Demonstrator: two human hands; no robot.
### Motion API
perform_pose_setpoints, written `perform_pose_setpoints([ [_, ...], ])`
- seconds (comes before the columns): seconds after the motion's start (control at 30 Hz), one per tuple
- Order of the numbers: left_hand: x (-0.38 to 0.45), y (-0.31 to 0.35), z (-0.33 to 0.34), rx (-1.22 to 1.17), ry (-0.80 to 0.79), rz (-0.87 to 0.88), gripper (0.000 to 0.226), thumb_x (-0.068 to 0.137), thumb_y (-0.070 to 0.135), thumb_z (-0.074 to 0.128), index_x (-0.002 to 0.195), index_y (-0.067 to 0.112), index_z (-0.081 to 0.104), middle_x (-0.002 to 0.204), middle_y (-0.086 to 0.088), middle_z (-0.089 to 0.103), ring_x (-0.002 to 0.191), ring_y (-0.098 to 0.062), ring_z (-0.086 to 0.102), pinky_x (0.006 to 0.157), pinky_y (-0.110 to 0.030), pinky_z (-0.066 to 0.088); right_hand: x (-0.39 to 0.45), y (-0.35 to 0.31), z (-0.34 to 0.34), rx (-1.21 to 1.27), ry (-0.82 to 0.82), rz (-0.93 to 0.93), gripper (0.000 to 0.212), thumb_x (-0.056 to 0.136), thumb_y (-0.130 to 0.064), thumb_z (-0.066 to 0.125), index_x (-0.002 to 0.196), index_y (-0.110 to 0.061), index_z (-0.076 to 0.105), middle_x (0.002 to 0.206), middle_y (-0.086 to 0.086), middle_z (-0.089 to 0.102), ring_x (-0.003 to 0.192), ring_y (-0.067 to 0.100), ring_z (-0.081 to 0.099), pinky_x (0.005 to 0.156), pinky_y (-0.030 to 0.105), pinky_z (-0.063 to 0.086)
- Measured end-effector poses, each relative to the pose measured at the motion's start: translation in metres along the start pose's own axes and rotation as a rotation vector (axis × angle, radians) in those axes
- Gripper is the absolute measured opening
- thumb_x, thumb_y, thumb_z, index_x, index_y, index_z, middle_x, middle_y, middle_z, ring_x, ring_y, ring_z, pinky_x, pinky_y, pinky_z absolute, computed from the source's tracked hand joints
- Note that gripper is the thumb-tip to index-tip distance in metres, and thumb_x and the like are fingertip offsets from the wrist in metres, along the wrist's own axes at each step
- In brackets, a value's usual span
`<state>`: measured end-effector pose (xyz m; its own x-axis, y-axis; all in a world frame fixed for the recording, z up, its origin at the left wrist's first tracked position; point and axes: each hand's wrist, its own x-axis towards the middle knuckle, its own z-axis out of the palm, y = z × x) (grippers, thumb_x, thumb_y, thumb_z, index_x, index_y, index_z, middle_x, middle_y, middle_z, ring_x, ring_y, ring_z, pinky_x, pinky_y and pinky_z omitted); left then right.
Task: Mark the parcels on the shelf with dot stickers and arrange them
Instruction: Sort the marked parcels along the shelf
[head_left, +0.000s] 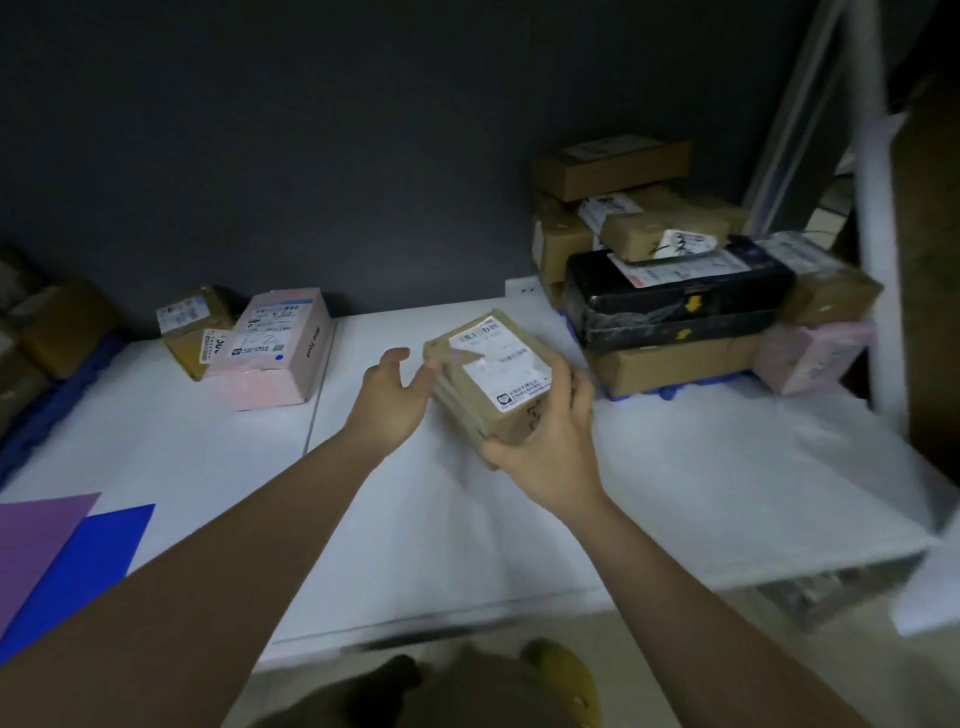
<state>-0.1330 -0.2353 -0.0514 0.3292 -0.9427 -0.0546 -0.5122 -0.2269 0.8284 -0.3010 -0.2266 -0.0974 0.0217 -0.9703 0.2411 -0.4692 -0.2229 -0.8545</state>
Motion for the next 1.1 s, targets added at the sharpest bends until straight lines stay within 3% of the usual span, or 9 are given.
perform_pose_setpoints([
  [0.1, -0.033, 0.033, 0.004, -0.045, -0.087, -0.001, 0.069, 0.090, 0.062, 0.041, 0.147, 0.025, 0.028, 0.151, -0.004, 0.031, 0.133, -0.024, 0.039, 0.096, -0.031, 0.032, -0.030, -0.017, -0.055, 0.029, -0.013, -0.051, 0.109, 0.058, -0.024, 0.082, 0.143, -0.036, 0.015, 0.144, -0.004, 0.019, 0.131, 0.015, 0.026, 0.096, 0.029, 0.038],
  [0.27, -0.071, 0.098, 0.010, -0.251, -0.182, 0.083, 0.058, 0.084, 0.064, 0.051, 0.123, 0.023, 0.038, 0.126, 0.003, 0.050, 0.116, -0.013, 0.046, 0.098, -0.031, 0.036, -0.034, -0.043, -0.144, 0.101, -0.003, -0.108, 0.114, 0.063, -0.020, 0.079, 0.148, -0.040, 0.006, 0.149, -0.017, 0.016, 0.129, 0.000, 0.026, 0.095, 0.024, 0.041],
  [0.33, -0.075, 0.121, 0.018, -0.264, -0.145, 0.118, 0.058, 0.080, 0.065, 0.055, 0.114, 0.021, 0.040, 0.112, 0.007, 0.052, 0.111, -0.014, 0.050, 0.100, -0.035, 0.042, -0.026, -0.049, -0.168, 0.273, 0.003, -0.124, 0.102, 0.069, -0.013, 0.075, 0.147, -0.040, 0.016, 0.146, -0.016, 0.034, 0.129, -0.004, 0.037, 0.100, 0.027, 0.046],
  [0.4, -0.075, 0.141, 0.031, -0.299, -0.085, 0.149, 0.055, 0.080, 0.064, 0.057, 0.107, 0.018, 0.042, 0.102, 0.008, 0.051, 0.103, -0.012, 0.053, 0.097, -0.039, 0.047, -0.013, -0.051, -0.183, 0.350, 0.061, -0.141, 0.084, 0.077, -0.006, 0.068, 0.144, -0.038, 0.028, 0.127, -0.024, 0.053, 0.118, -0.007, 0.050, 0.099, 0.027, 0.048],
  [0.5, -0.068, 0.165, 0.049, -0.373, -0.038, 0.209, 0.054, 0.084, 0.060, 0.056, 0.115, 0.019, 0.040, 0.110, 0.006, 0.053, 0.102, -0.010, 0.053, 0.087, -0.030, 0.048, 0.018, -0.053, -0.194, 0.278, 0.142, -0.181, 0.067, 0.085, -0.011, 0.061, 0.143, -0.036, 0.037, 0.117, -0.031, 0.056, 0.109, -0.012, 0.053, 0.092, 0.020, 0.048],
  [0.63, -0.032, 0.191, 0.056, -0.368, 0.049, 0.316, 0.041, 0.089, 0.053, 0.054, 0.113, 0.021, 0.042, 0.107, 0.007, 0.055, 0.103, -0.014, 0.056, 0.089, -0.032, 0.048, 0.080, -0.055, -0.198, 0.171, 0.301, -0.254, 0.054, 0.091, -0.018, 0.055, 0.142, -0.026, 0.043, 0.134, -0.007, 0.042, 0.123, 0.009, 0.043, 0.102, 0.033, 0.044],
  [0.7, -0.010, 0.199, 0.060, -0.298, 0.074, 0.339, 0.038, 0.092, 0.044, 0.054, 0.116, 0.017, 0.044, 0.111, 0.002, 0.055, 0.105, -0.017, 0.055, 0.087, -0.030, 0.044, 0.112, -0.051, -0.197, 0.117, 0.331, -0.228, 0.048, 0.095, -0.019, 0.050, 0.142, -0.023, 0.042, 0.132, 0.000, 0.041, 0.118, 0.011, 0.042, 0.100, 0.029, 0.040],
  [0.9, 0.040, 0.195, 0.081, -0.130, 0.036, 0.317, 0.046, 0.094, 0.031, 0.056, 0.132, 0.010, 0.041, 0.128, -0.007, 0.054, 0.116, -0.024, 0.053, 0.096, -0.034, 0.044, 0.170, -0.010, -0.182, 0.087, 0.230, -0.089, 0.041, 0.099, -0.019, 0.045, 0.140, -0.016, 0.042, 0.129, 0.004, 0.056, 0.116, 0.018, 0.053, 0.102, 0.038, 0.044],
  [1.1, 0.057, 0.193, 0.090, -0.107, 0.001, 0.316, 0.041, 0.097, 0.028, 0.052, 0.135, 0.016, 0.045, 0.132, -0.005, 0.055, 0.121, -0.025, 0.052, 0.101, -0.039, 0.044, 0.184, 0.001, -0.178, -0.006, 0.315, -0.002, 0.043, 0.096, -0.032, 0.050, 0.135, -0.015, 0.046, 0.125, 0.010, 0.055, 0.113, 0.027, 0.055, 0.094, 0.038, 0.046],
])
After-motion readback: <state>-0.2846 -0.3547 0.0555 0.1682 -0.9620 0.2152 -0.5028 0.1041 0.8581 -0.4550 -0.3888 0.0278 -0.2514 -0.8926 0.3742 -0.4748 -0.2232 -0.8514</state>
